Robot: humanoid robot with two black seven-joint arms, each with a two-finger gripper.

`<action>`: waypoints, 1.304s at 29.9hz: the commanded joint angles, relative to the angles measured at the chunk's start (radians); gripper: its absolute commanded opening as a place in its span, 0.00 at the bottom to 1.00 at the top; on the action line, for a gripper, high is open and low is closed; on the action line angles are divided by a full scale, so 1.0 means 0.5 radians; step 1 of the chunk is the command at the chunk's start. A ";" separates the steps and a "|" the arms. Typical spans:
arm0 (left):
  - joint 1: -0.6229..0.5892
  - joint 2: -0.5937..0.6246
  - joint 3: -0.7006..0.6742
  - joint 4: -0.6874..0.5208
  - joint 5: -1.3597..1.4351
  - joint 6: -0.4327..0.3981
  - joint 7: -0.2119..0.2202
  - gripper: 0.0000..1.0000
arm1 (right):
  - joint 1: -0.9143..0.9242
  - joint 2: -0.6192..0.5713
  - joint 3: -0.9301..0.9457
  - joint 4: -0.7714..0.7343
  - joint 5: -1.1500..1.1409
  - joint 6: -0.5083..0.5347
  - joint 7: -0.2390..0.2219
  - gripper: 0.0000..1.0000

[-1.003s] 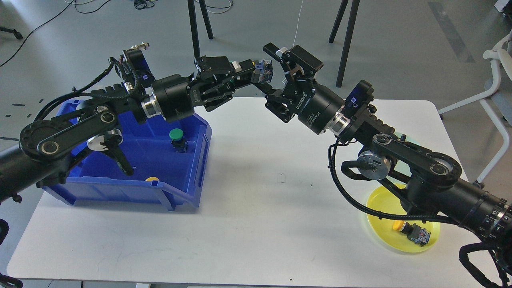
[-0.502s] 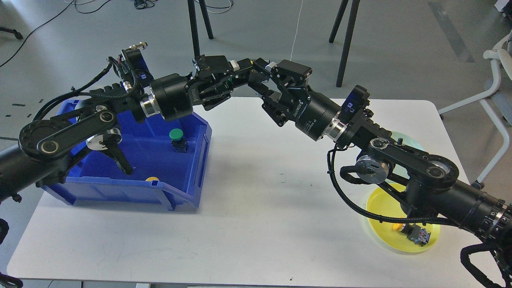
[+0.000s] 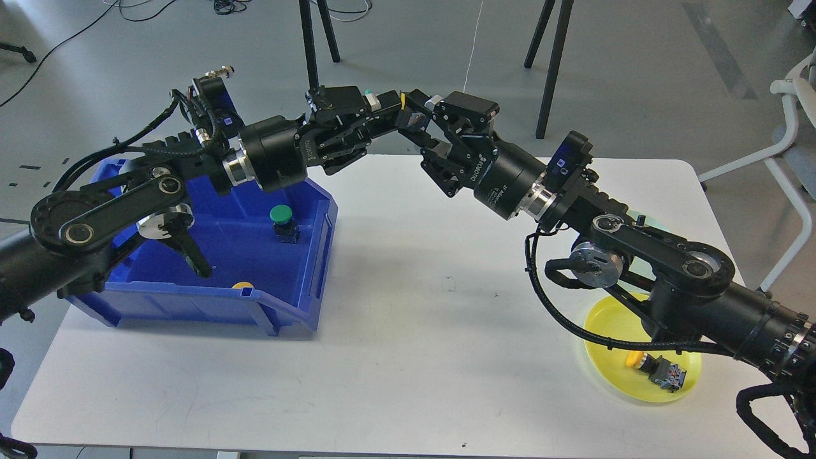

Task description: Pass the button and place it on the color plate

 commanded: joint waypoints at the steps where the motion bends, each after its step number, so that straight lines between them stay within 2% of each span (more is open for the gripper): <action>1: 0.003 -0.001 -0.004 -0.003 -0.024 0.000 -0.001 0.84 | -0.005 -0.019 0.003 0.003 -0.001 -0.002 -0.001 0.02; 5: 0.003 -0.001 -0.004 -0.003 -0.024 0.000 -0.001 0.90 | -0.033 -0.107 0.031 0.019 0.008 -0.005 0.002 0.01; 9: 0.006 -0.001 -0.004 -0.003 -0.027 0.000 -0.001 0.92 | -0.143 -0.319 0.123 0.025 0.014 -0.036 -0.001 0.01; 13: 0.006 -0.004 -0.010 -0.003 -0.034 0.000 -0.001 0.93 | -0.361 -0.546 0.187 -0.003 -0.004 -0.201 -0.020 0.01; 17: 0.016 -0.019 -0.028 -0.003 -0.086 0.000 -0.001 0.93 | -0.600 -0.770 0.099 -0.110 -0.017 -0.468 -0.063 0.01; 21: 0.016 -0.019 -0.028 -0.003 -0.095 0.000 -0.001 0.93 | -0.674 -0.786 -0.082 -0.358 -0.020 -0.686 -0.069 0.01; 27: 0.025 -0.023 -0.028 -0.003 -0.098 0.000 -0.001 0.93 | -0.677 -0.777 -0.273 -0.555 -0.017 -0.748 -0.069 0.05; 32: 0.025 -0.023 -0.028 -0.003 -0.098 0.000 -0.001 0.94 | -0.668 -0.694 -0.334 -0.769 -0.011 -0.738 -0.069 0.19; 35: 0.025 -0.023 -0.028 -0.003 -0.098 0.000 -0.001 0.94 | -0.665 -0.648 -0.328 -0.797 -0.011 -0.732 -0.072 0.35; 36: 0.028 -0.023 -0.028 -0.003 -0.098 0.000 -0.001 0.94 | -0.665 -0.648 -0.328 -0.800 -0.011 -0.732 -0.072 0.44; 37: 0.028 -0.023 -0.031 -0.003 -0.098 0.000 -0.001 0.94 | -0.665 -0.645 -0.328 -0.803 -0.011 -0.732 -0.072 0.62; 38: 0.028 -0.023 -0.031 -0.003 -0.098 0.000 -0.001 0.94 | -0.662 -0.645 -0.328 -0.800 -0.008 -0.732 -0.072 0.74; 39: 0.028 -0.023 -0.031 -0.006 -0.095 0.000 -0.001 0.95 | -0.662 -0.645 -0.328 -0.797 -0.004 -0.729 -0.072 0.76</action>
